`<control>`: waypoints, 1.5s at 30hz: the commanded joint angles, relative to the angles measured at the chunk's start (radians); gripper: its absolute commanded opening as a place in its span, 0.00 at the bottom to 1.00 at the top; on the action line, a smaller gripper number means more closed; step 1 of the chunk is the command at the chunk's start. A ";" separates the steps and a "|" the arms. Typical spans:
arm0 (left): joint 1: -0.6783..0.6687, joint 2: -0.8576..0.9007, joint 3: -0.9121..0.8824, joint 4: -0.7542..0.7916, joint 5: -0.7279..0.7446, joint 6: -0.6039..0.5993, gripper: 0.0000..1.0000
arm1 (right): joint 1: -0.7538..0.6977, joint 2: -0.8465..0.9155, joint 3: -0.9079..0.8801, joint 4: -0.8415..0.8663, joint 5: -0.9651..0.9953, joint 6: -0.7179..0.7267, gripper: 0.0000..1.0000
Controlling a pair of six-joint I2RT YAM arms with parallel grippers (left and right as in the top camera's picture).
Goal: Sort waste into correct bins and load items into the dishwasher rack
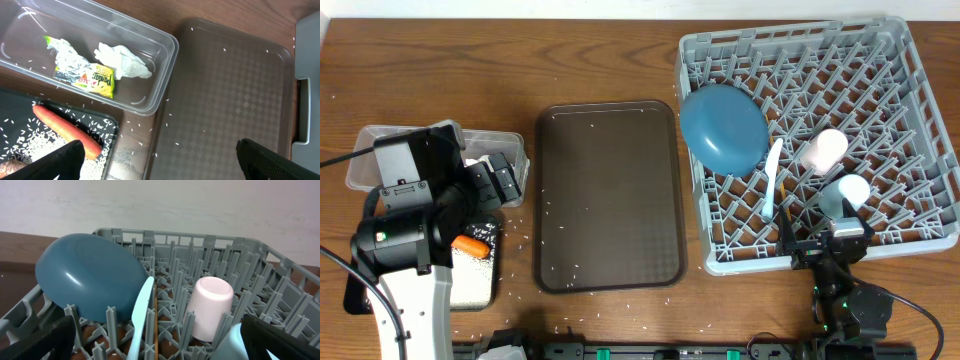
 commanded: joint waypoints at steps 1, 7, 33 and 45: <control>0.003 -0.001 0.012 -0.002 -0.012 -0.002 0.98 | -0.005 -0.006 -0.002 -0.004 0.002 0.016 0.99; -0.035 -0.057 -0.018 -0.003 -0.014 0.000 0.98 | -0.005 -0.006 -0.002 -0.004 0.002 0.016 0.99; -0.199 -1.033 -0.815 0.585 -0.026 0.089 0.98 | -0.005 -0.006 -0.002 -0.004 0.002 0.016 0.99; -0.199 -1.064 -1.083 0.836 -0.003 0.088 0.98 | -0.005 -0.006 -0.002 -0.004 0.002 0.016 0.99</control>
